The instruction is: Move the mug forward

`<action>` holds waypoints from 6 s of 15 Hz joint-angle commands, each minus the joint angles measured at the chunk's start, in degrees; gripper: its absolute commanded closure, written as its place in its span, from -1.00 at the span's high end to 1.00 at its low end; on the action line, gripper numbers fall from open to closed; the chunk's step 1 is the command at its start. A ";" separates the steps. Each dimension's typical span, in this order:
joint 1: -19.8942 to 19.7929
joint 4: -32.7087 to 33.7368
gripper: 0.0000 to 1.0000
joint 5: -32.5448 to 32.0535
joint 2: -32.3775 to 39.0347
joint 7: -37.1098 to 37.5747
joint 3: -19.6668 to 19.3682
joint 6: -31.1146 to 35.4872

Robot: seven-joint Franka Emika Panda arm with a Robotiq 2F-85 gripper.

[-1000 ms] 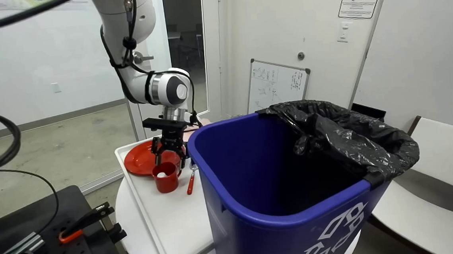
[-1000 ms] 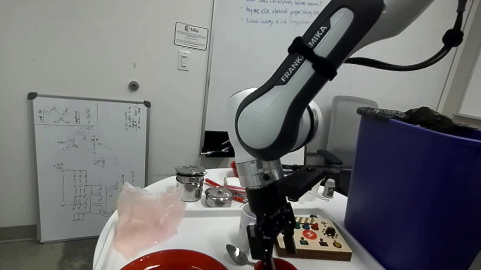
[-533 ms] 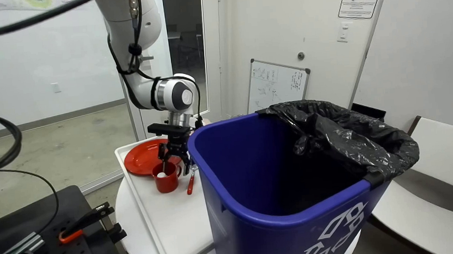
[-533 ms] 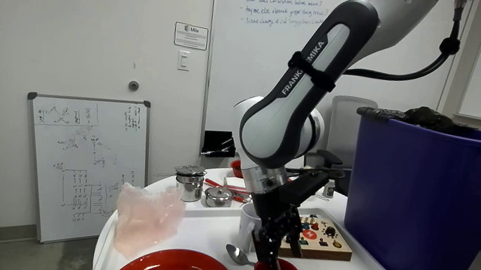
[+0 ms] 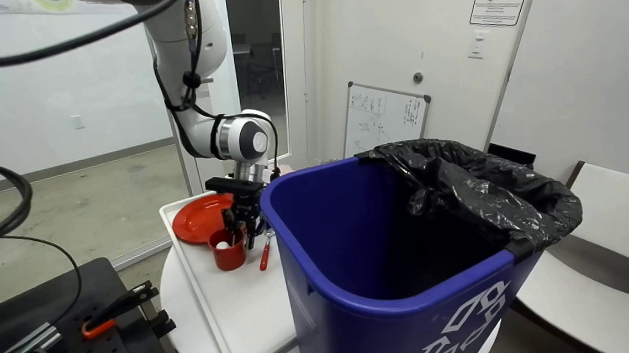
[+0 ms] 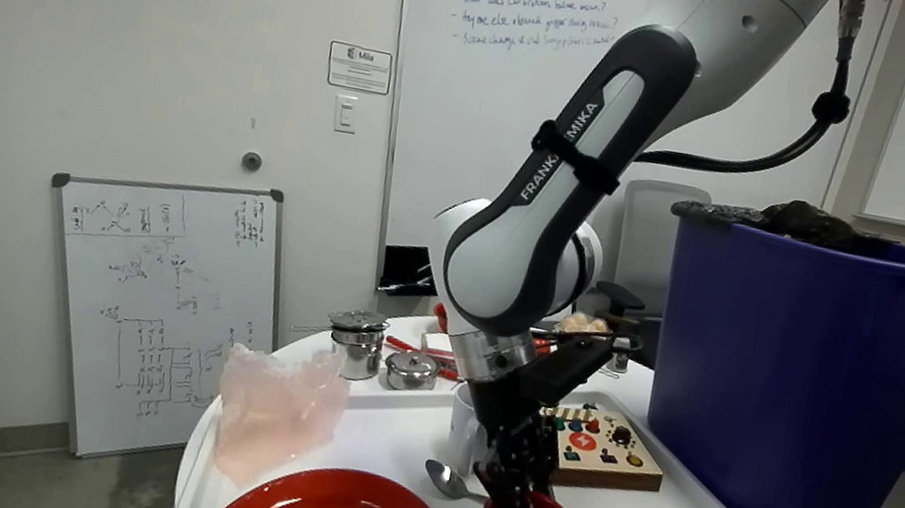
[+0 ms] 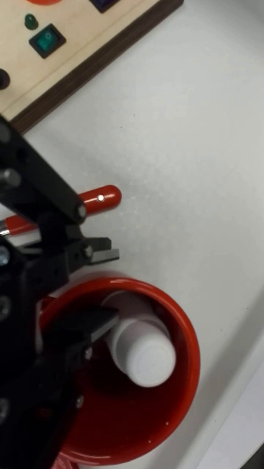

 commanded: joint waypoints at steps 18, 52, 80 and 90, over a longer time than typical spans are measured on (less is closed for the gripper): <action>-1.02 -4.04 -0.96 1.11 -12.21 -6.45 3.90 -10.52; 0.53 16.39 -0.82 26.12 -0.30 29.97 1.23 9.70; -1.77 17.52 -0.96 33.54 5.69 77.26 -1.34 27.86; -2.96 20.46 -0.96 33.47 11.10 79.21 1.69 27.04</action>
